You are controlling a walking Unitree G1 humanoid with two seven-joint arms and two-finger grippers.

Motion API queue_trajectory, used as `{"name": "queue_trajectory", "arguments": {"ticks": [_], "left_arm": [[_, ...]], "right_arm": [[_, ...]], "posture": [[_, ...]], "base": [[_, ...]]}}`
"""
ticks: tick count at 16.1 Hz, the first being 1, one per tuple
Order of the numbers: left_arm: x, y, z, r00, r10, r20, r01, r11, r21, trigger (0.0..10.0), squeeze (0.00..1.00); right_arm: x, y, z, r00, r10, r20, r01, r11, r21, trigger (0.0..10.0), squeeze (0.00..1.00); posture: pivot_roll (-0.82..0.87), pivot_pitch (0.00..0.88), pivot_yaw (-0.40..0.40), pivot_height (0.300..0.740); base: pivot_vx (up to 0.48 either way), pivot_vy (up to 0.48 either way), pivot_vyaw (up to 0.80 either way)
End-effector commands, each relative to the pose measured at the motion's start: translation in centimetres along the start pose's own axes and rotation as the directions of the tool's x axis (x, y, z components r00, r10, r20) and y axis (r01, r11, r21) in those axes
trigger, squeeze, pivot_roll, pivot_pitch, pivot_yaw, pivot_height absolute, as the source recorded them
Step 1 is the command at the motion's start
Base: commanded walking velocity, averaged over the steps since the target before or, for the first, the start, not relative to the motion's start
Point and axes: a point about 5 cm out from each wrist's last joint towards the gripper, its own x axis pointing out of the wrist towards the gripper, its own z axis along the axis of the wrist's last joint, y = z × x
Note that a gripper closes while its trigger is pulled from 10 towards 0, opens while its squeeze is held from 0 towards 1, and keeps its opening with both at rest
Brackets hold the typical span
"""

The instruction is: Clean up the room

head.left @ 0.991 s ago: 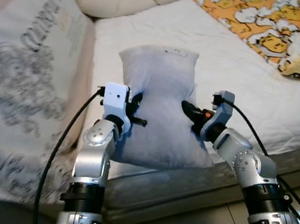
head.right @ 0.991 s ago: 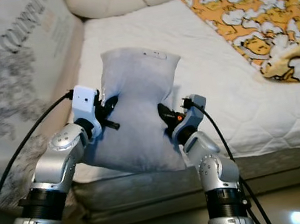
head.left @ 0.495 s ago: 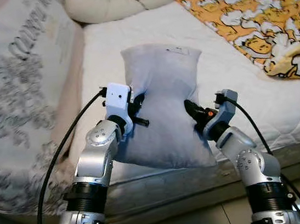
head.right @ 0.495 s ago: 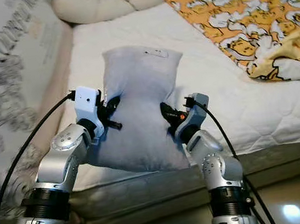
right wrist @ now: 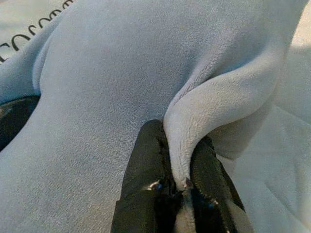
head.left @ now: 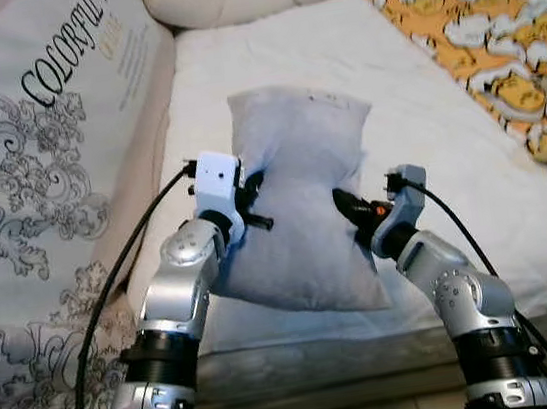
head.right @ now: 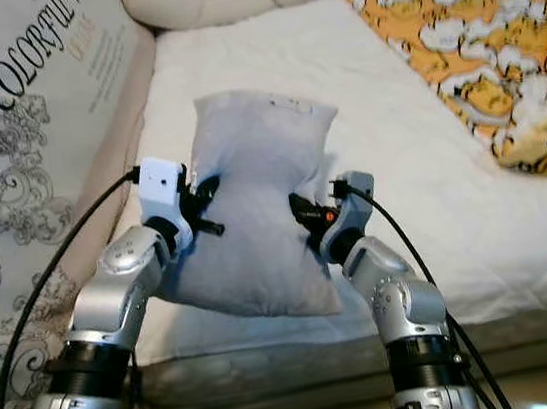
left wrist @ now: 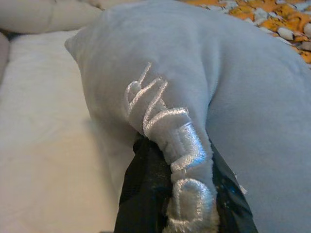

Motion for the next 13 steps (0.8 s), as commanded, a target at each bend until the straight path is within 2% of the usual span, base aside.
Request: {"name": "queue_trajectory", "arguments": {"ticks": [1,7,8,9,11,13], "left_arm": [[-0.3,1.1,1.0,0.998,0.038,0.047,-0.039,0.999,0.021,10.0,0.00],[-0.2,1.2,0.9,0.998,0.045,0.034,-0.046,0.998,0.039,10.0,0.00],[-0.2,1.3,0.9,0.998,0.049,0.031,-0.050,0.998,0.045,10.0,0.00],[0.0,1.6,0.9,0.998,0.058,0.029,-0.060,0.996,0.062,10.0,0.00],[0.4,2.2,1.3,0.997,0.065,0.036,-0.068,0.994,0.091,10.0,0.00],[0.9,2.8,1.4,0.997,0.073,0.034,-0.078,0.986,0.148,10.0,0.00]], "right_arm": [[0.7,1.5,-0.2,0.998,0.068,-0.011,-0.068,0.998,-0.005,10.0,0.00],[0.3,1.4,-0.3,0.996,0.092,-0.011,-0.092,0.995,0.033,10.0,0.00],[0.2,1.4,-0.3,0.996,0.094,-0.004,-0.094,0.995,0.032,10.0,0.37],[0.3,0.8,0.2,0.998,0.043,0.043,-0.046,0.997,0.055,10.0,1.00],[0.1,-1.2,1.2,0.987,-0.104,0.120,0.097,0.993,0.060,10.0,1.00],[-0.2,-2.2,1.6,0.977,-0.158,0.143,0.156,0.987,0.023,10.0,1.00]], "posture": [[-0.05,0.000,0.073,0.740],[-0.05,0.000,0.085,0.740],[-0.05,0.000,0.085,0.740],[-0.05,0.000,0.088,0.740],[-0.06,0.000,0.096,0.740],[-0.07,0.000,0.106,0.740]], "base": [[0.296,0.000,0.00],[0.294,0.000,0.00],[0.262,0.000,0.00],[0.000,0.000,0.00],[0.000,0.000,0.00],[0.000,0.000,0.00]]}}
